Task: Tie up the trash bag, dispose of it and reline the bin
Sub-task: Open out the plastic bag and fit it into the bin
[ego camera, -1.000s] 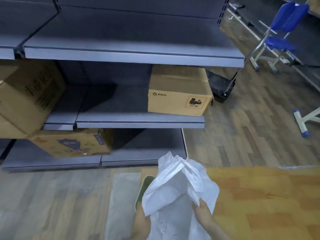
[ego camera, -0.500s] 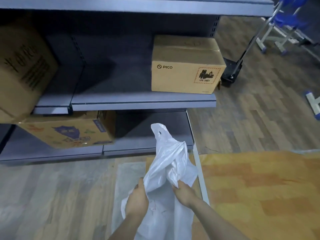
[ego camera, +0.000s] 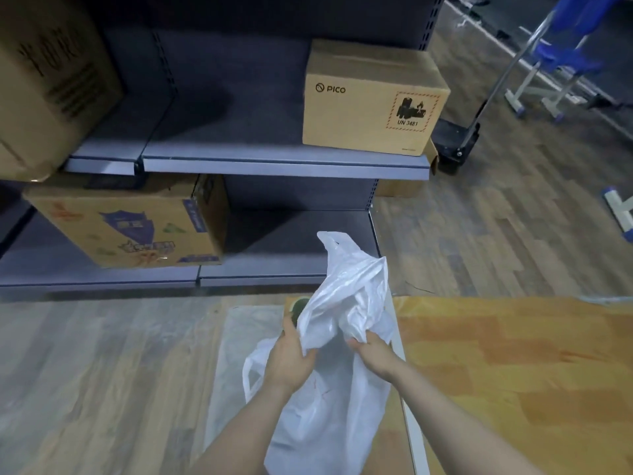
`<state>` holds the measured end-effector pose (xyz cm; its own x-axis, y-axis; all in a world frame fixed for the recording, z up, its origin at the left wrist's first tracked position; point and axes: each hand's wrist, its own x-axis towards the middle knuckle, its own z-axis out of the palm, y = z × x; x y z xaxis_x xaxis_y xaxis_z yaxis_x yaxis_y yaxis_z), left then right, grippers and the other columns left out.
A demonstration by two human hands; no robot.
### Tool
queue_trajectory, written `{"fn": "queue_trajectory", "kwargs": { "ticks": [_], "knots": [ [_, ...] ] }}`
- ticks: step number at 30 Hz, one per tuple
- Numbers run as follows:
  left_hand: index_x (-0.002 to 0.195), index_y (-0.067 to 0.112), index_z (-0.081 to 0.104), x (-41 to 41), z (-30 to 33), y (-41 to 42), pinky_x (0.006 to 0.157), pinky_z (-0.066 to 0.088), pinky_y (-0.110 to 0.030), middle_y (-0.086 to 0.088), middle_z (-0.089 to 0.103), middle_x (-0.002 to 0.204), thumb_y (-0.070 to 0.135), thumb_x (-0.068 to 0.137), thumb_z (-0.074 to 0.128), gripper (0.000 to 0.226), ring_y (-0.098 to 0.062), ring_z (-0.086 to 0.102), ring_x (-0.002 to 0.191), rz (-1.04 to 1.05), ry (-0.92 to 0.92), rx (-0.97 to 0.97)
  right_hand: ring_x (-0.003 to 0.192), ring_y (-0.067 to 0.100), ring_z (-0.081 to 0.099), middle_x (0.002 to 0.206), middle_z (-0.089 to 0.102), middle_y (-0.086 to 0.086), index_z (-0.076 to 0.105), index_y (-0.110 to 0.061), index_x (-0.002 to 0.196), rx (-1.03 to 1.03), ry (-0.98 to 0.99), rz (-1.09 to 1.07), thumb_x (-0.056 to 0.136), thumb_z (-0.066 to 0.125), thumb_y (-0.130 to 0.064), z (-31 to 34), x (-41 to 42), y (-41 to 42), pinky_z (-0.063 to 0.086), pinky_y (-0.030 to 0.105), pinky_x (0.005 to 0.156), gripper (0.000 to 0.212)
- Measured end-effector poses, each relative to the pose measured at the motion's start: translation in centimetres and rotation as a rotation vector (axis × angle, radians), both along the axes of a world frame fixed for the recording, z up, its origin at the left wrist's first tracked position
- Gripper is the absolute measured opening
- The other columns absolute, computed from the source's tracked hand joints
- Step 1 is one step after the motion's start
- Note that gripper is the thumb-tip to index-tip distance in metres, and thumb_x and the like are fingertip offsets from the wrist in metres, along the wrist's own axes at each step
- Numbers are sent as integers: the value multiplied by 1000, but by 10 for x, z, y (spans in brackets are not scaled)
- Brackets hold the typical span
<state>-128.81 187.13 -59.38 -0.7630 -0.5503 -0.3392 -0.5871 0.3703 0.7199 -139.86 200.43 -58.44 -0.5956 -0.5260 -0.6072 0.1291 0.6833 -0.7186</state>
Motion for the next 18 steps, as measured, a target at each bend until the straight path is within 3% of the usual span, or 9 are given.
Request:
{"fn": "queue_trajectory", "kwargs": {
  "ticks": [2, 3, 5, 8, 11, 13, 15, 16, 18],
  "knots": [
    [149, 15, 1, 4, -19, -2, 87, 46, -30, 1, 53, 127, 22, 80, 68, 96, -28, 60, 108, -75, 32, -29, 109, 19, 56, 110, 59, -5, 57, -21, 109, 53, 95, -50, 97, 45, -29, -17, -2, 5, 43, 31, 92, 19],
    [149, 16, -3, 5, -29, -4, 88, 46, -33, 2, 44, 139, 20, 80, 67, 98, -30, 58, 110, -125, 12, -89, 103, 22, 58, 100, 61, -2, 57, -19, 96, 124, 197, -46, 94, 47, -28, -25, -4, 7, 45, 34, 88, 13],
    [150, 21, -6, 2, -53, -10, 75, 50, -35, 4, 18, 155, 10, 82, 57, 93, -32, 59, 101, -204, 8, -205, 99, 28, 59, 99, 61, 5, 55, -13, 89, 324, 472, -14, 90, 48, -22, -42, -11, 9, 46, 35, 84, 11],
    [149, 28, -12, -8, -94, -22, 45, 36, -27, 2, 16, 153, 2, 84, 46, 91, -30, 57, 81, -231, 83, -340, 114, 29, 53, 125, 50, 10, 43, -7, 125, 559, 768, -75, 84, 53, -14, -69, -25, 13, 44, 34, 87, 43],
    [138, 40, -27, -24, -124, -36, 42, 25, -27, -11, 11, 155, -1, 85, 44, 98, -28, 45, 54, -252, 77, -626, 129, 27, 40, 140, 36, 9, 14, -11, 147, 626, 1028, -120, 80, 64, -14, -103, -49, 22, 37, 37, 101, 84],
    [130, 44, -31, -36, -138, -47, 43, 23, -25, -17, -3, 158, -6, 84, 42, 100, -23, 38, 54, -278, 61, -794, 139, 27, 27, 152, 22, 10, -3, -14, 151, 672, 1193, -95, 80, 69, -13, -129, -64, 26, 30, 44, 109, 101],
    [136, 45, -14, -46, -155, -61, 53, 40, -27, -23, -2, 156, -10, 74, 55, 108, -27, 52, 74, -343, 168, -1016, 145, 28, 12, 158, 7, 10, -10, -17, 151, 709, 1276, -63, 82, 67, -10, -153, -74, 27, 23, 50, 112, 103],
    [141, 43, 4, -50, -165, -68, 65, 50, -38, -25, 5, 153, -10, 63, 67, 113, -33, 58, 93, -390, 233, -1135, 147, 28, 8, 159, 3, 11, -11, -17, 151, 712, 1300, -65, 83, 65, -8, -166, -77, 27, 21, 52, 113, 101],
    [138, 34, 34, -57, -183, -77, 87, 47, -58, -25, 16, 149, -4, 37, 81, 117, -42, 44, 125, -503, 243, -1385, 147, 29, 4, 160, 0, 11, -11, -13, 150, 727, 1357, -76, 83, 62, -7, -186, -78, 25, 17, 53, 115, 99]
  ]
}}
